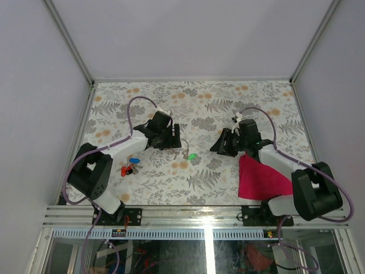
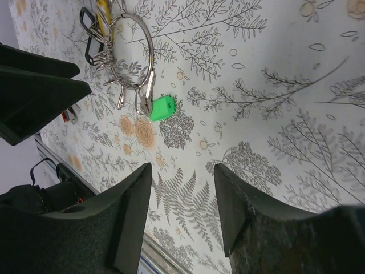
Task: Put the keys on the keyring
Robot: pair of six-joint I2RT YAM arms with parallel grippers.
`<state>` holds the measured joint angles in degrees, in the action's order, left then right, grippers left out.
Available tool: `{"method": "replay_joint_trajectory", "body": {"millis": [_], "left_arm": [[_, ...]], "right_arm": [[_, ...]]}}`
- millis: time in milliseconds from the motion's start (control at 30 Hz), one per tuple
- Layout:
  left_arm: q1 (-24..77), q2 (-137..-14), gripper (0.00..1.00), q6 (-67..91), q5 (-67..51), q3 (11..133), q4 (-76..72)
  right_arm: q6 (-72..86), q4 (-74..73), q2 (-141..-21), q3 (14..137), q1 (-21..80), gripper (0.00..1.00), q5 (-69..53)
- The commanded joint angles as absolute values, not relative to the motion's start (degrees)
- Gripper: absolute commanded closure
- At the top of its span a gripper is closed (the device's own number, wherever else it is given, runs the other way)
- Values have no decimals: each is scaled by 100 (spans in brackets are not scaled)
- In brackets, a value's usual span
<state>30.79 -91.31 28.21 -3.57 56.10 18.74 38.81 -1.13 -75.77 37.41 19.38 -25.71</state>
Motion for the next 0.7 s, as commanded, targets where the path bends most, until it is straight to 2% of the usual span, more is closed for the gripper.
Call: {"method": "replay_joint_trajectory", "body": {"millis": [0,267,667], "left_arm": [[3047,-9355,29,2970,-187,5546,1400],[3043,-9669,34,3011,-4,5528,1320],[3042,-10021,50,2973,143,5573,1344]], "right_arm": [[4411,1133,-8248,4060,2177,47,-2699],[4638,1598,-9409,4685,2614,52,-2554],[4940,1786,-10580,5307,3025,58,-2390]]}}
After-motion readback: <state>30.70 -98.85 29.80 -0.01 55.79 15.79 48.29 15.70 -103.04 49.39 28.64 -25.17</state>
